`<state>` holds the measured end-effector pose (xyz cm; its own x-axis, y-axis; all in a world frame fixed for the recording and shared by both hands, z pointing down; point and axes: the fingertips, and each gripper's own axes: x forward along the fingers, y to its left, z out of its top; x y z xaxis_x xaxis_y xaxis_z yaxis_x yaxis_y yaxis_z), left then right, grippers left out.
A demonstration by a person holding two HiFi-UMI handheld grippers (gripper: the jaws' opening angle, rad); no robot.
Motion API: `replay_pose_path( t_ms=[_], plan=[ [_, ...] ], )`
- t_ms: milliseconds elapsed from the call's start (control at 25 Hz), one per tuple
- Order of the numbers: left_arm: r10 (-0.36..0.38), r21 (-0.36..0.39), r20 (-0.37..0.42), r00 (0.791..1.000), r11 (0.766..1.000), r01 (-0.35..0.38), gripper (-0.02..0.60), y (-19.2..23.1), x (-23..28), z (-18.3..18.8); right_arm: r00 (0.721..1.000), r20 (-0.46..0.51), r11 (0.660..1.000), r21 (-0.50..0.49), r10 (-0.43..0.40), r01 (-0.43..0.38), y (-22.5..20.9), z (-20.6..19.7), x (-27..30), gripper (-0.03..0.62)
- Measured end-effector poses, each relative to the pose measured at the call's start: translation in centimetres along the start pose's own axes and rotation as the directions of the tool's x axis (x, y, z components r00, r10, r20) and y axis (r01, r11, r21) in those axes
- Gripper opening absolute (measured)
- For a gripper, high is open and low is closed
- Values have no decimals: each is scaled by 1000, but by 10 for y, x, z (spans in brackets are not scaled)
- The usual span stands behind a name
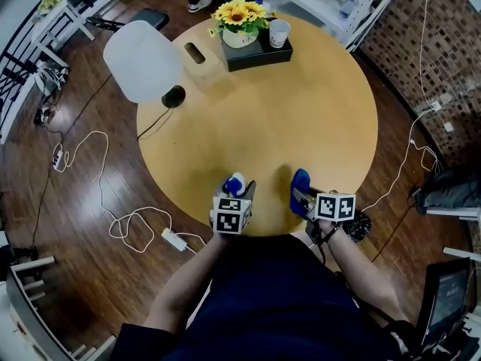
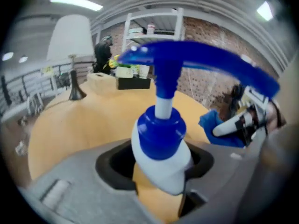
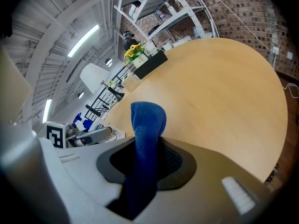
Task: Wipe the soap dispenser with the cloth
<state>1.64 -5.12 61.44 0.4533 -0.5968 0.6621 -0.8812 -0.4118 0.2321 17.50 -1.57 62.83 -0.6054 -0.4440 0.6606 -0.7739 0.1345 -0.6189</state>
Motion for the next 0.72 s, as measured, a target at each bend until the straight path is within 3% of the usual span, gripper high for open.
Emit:
replay_pose_path(
  t_ms=[40,80,120,200,240,320,400,480,560,600,720],
  plan=[
    [-24,-134,27,999,991,27,239,7,-9,6,1000,2,1000,-3,6,-6,2,2,-1,104],
    [-51,-271,73,996,960,69,238,15,-18,13,1000,6,1000,-6,15,-15,5,6,-2,104],
    [-80,-399,136,987,908,129,238,22,-28,22,1000,13,1000,-10,28,-28,9,10,-2,104],
    [-127,-591,290,949,756,282,238,32,-50,42,998,36,998,-22,57,-56,23,20,-3,104],
    [-140,-644,363,921,677,357,238,34,-63,54,996,52,997,-31,77,-75,34,28,-4,104],
    [-150,-690,485,862,540,482,237,38,-93,82,985,93,988,-60,145,-140,66,46,-5,104],
    [-154,-689,605,781,391,611,236,40,-122,110,959,139,965,-122,248,-232,110,69,-10,104],
    [-151,-647,700,698,280,709,236,47,-148,130,916,174,920,-226,361,-320,159,91,-21,104],
    [-154,-594,764,626,208,777,235,53,-169,145,866,181,854,-350,466,-386,208,106,-36,104],
    [-160,-571,785,598,187,800,235,54,-178,150,842,169,814,-407,512,-414,229,108,-43,104],
    [-194,-524,812,550,171,834,233,53,-196,161,794,90,699,-543,601,-466,273,102,-52,103]
  ],
)
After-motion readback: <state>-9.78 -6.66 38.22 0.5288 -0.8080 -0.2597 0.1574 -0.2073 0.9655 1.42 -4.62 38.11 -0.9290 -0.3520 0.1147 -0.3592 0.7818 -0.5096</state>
